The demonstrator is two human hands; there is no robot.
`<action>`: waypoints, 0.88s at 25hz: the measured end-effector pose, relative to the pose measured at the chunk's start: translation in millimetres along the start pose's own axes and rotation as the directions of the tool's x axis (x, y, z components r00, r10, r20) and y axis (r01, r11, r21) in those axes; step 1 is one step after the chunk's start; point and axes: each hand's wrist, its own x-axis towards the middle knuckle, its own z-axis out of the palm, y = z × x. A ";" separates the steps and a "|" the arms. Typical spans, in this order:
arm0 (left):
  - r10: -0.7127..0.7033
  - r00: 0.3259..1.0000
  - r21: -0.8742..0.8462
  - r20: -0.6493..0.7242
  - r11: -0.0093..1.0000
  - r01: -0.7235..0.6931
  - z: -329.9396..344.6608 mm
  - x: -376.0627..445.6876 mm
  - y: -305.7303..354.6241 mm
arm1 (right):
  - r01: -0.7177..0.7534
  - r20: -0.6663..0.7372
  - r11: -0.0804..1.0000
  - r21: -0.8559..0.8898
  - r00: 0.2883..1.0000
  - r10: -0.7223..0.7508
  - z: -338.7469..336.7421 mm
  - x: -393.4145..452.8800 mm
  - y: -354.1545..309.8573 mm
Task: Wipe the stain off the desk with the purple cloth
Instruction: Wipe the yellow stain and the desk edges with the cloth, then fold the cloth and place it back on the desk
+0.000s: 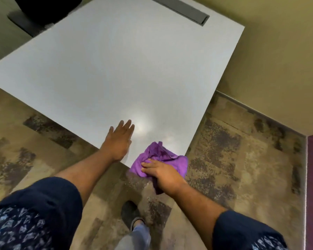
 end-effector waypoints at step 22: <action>-0.762 0.501 -0.895 0.411 -0.441 0.063 58.7 -184.5 176.0 | -0.288 0.141 0.440 0.851 0.931 0.337 -45.2 -78.4 -28.4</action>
